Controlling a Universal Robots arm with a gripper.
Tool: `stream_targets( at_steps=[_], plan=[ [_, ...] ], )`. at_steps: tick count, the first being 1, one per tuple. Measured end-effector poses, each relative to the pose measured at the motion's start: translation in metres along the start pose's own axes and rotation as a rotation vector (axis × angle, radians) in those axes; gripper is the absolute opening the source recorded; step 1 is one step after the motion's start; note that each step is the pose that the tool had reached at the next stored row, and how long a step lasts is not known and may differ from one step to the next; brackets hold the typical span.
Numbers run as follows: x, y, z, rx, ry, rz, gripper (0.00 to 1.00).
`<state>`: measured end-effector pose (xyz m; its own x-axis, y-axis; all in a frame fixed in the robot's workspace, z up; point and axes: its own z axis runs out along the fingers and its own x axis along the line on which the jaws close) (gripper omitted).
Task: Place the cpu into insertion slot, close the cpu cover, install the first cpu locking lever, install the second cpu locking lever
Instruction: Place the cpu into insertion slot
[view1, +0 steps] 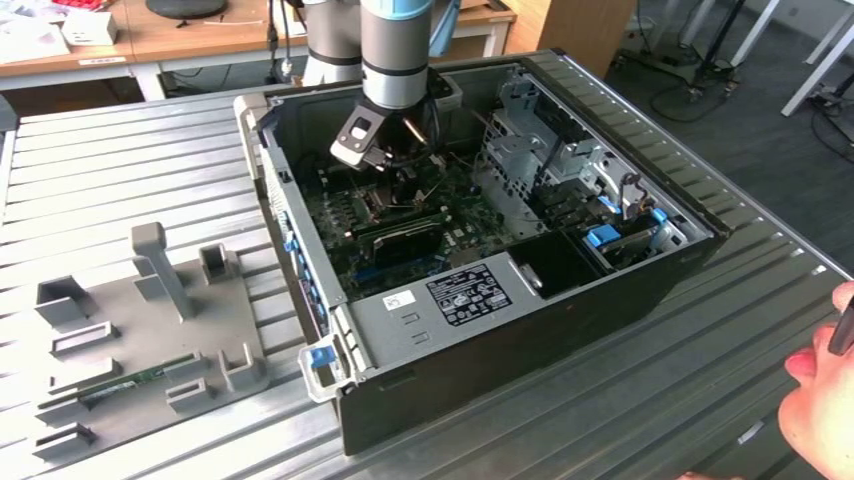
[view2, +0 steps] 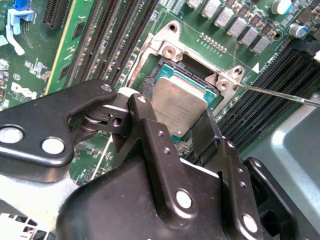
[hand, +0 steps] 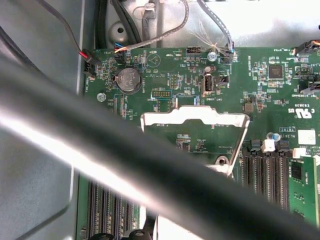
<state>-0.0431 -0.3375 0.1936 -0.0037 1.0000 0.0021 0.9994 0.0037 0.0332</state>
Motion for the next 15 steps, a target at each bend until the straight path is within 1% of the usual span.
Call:
stream_targets(
  at_steps=[15],
  plan=[
    [-0.0018,-0.0003,0.0,0.0001,0.0001,0.0,0.55]
  ],
)
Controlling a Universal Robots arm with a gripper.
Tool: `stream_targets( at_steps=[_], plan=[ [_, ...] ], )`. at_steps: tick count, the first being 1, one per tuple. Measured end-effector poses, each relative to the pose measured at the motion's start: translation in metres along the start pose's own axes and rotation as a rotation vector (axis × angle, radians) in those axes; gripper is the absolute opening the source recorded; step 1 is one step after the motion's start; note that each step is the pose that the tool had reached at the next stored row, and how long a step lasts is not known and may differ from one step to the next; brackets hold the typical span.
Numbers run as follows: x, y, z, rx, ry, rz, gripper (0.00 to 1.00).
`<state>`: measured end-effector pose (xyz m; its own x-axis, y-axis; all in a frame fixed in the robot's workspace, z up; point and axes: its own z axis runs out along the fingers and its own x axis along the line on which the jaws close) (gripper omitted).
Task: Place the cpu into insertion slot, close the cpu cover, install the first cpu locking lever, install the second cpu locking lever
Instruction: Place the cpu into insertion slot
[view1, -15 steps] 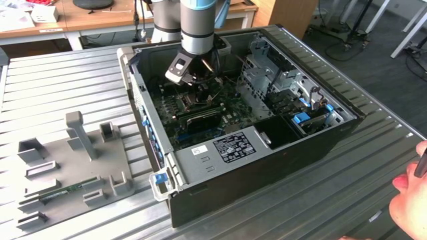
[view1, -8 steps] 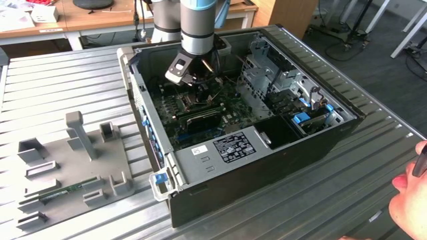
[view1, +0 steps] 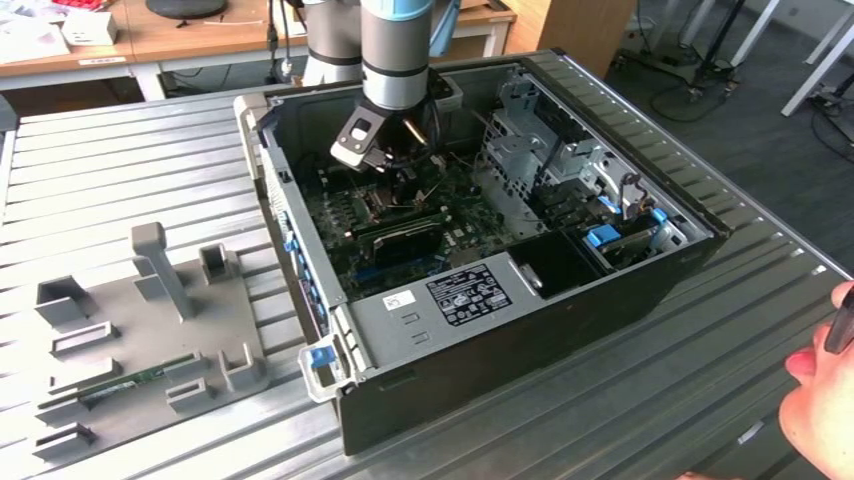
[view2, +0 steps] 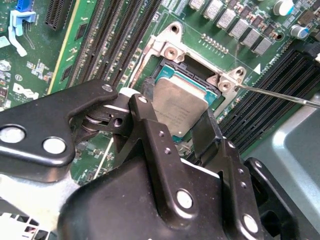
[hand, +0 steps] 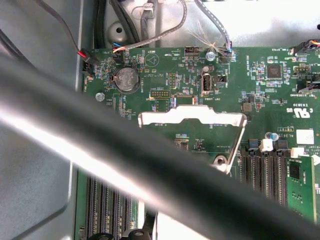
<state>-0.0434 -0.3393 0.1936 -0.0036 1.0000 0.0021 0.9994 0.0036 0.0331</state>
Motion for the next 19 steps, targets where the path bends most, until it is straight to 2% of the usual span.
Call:
stream_targets(
  at_steps=[19],
  plan=[
    [-0.0001,-0.0001,0.0013,0.0001,-0.0002,0.0,0.55]
  ],
)
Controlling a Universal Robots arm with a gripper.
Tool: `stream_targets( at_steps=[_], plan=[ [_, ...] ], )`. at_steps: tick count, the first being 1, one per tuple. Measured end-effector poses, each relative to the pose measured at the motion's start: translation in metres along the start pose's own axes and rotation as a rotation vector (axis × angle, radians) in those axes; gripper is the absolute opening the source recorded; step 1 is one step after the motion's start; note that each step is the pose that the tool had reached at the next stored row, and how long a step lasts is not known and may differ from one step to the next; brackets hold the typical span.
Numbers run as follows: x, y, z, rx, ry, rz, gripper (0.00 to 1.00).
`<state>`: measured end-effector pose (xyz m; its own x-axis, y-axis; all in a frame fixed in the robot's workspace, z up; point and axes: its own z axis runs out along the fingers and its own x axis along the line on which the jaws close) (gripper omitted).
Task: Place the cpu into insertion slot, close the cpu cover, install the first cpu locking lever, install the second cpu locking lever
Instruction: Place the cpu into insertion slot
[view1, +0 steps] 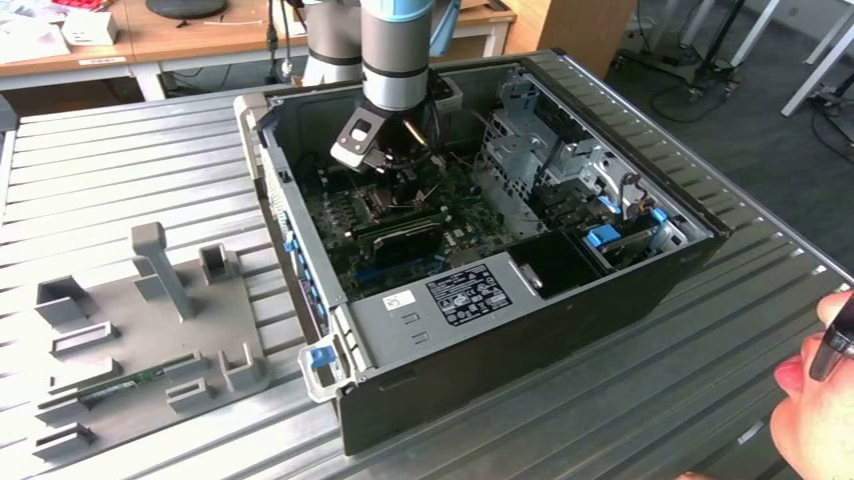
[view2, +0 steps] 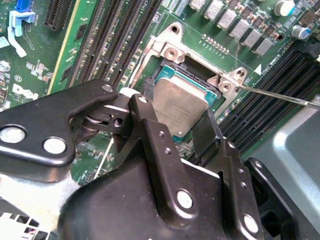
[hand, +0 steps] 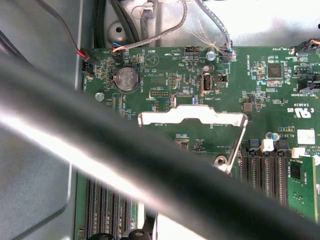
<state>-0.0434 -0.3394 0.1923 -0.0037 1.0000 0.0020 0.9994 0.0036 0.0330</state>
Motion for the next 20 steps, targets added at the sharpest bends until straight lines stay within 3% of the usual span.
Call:
stream_targets(
  at_steps=[20],
  plan=[
    [0.0,0.0,0.0002,-0.0004,-0.0003,0.005,0.55]
  ],
)
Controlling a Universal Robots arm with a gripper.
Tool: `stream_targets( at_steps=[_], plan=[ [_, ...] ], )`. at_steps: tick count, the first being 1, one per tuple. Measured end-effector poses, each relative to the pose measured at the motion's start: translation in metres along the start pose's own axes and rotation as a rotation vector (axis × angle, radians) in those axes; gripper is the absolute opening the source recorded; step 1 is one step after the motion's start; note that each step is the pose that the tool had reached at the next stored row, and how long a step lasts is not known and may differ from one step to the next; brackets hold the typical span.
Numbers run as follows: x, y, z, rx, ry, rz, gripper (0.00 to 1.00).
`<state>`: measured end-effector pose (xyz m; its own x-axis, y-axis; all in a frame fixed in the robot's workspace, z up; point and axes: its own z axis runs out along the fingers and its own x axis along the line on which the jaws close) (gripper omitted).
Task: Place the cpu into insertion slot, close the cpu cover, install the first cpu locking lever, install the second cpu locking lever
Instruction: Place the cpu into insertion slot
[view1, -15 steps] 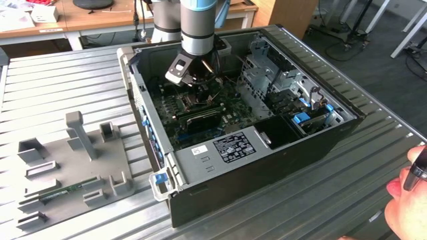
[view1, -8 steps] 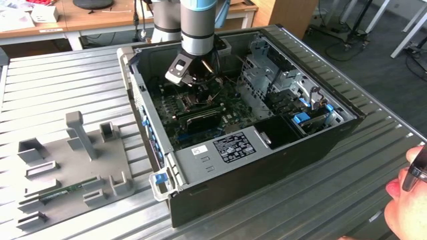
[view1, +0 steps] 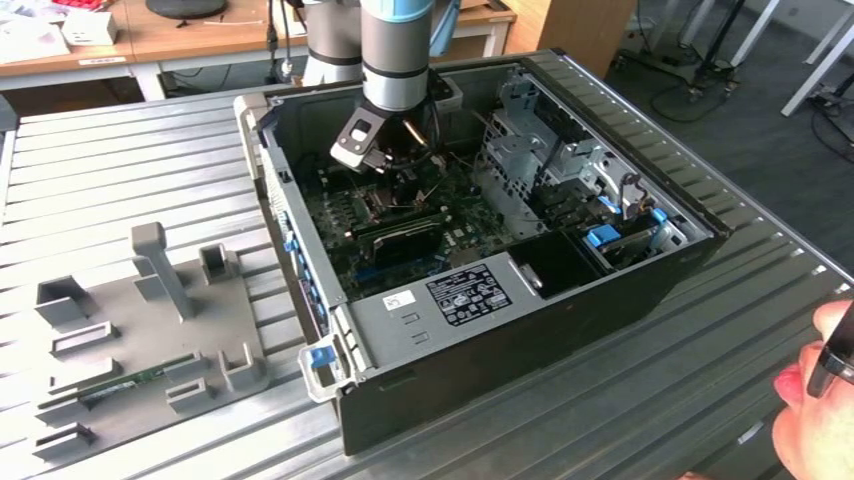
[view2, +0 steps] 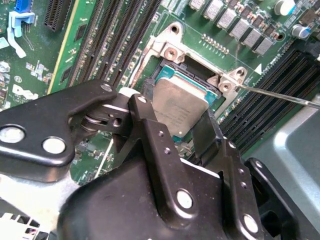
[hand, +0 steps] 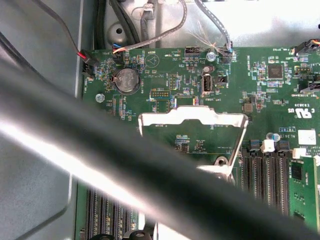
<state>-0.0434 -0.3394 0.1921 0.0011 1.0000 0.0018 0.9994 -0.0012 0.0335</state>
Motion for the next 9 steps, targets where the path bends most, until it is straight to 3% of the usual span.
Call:
stream_targets(
  at_steps=[1,2,9],
  plan=[
    [0.0,0.0,0.0,0.0002,0.0003,0.0,0.55],
    [0.0,0.0,0.0,0.0003,0.0004,0.0,0.62],
    [0.0,0.0,0.0,0.0004,0.0002,0.0,0.62]
  ],
)
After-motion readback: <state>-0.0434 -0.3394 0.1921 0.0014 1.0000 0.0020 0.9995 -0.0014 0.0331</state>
